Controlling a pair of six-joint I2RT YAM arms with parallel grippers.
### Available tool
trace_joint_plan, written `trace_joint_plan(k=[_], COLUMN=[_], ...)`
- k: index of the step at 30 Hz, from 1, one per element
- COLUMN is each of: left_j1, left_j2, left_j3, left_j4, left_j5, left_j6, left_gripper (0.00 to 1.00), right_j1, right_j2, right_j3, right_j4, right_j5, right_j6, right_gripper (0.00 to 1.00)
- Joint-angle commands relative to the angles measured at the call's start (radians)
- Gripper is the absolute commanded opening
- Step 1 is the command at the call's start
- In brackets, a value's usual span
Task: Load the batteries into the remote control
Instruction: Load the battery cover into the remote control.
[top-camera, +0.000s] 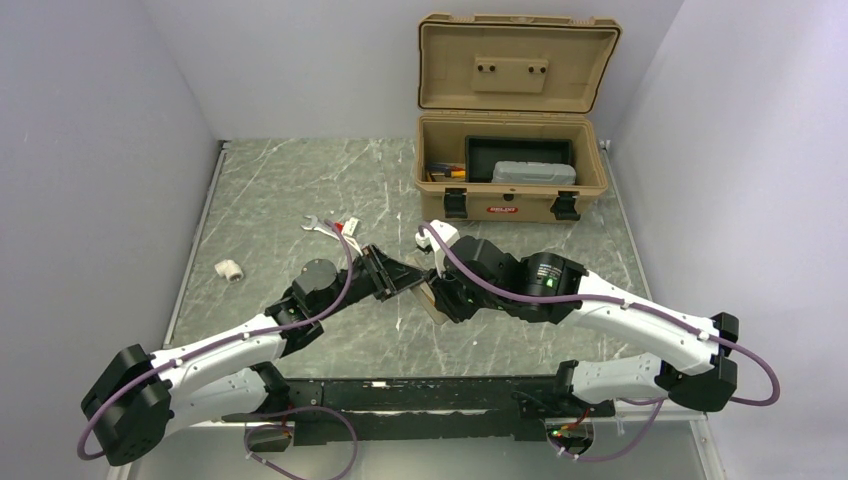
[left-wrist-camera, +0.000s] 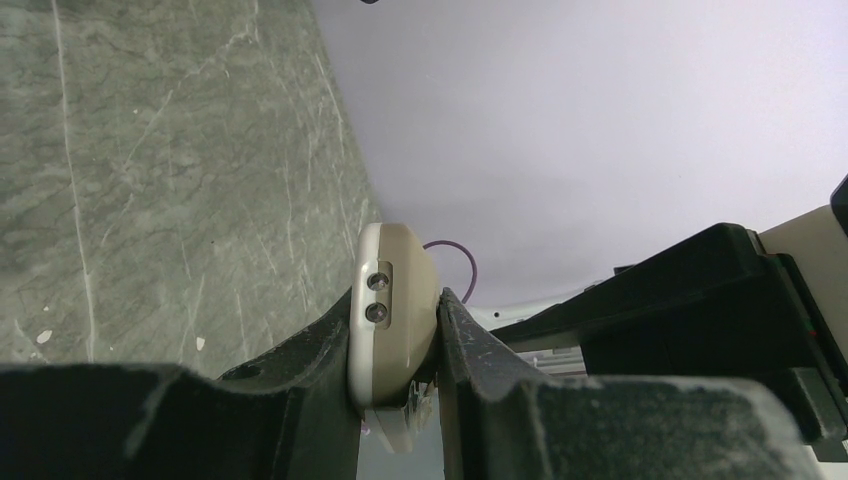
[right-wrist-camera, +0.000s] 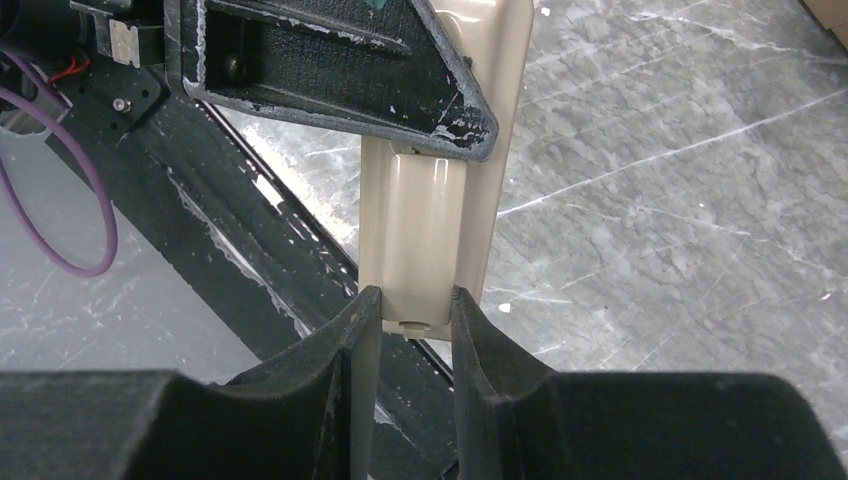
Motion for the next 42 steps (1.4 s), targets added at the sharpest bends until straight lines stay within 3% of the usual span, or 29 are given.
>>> trace_joint_plan(k=[1,42], left_j1=[-0.005,-0.006], left_j2=[-0.004,-0.025], left_j3=[0.044,0.029], left_j4=[0.056,0.030], left_j5=[-0.022,-0.042], left_j6=[-0.019,-0.028], left_gripper=[0.00,0.00], right_j1=[0.002,0.000], right_j2=[0.002,0.007], right_j3=[0.031,0.043], right_j4=[-0.005,-0.023], right_j5=[0.011,0.019], right_j6=[-0.013,0.008], right_gripper=[0.22,0.22])
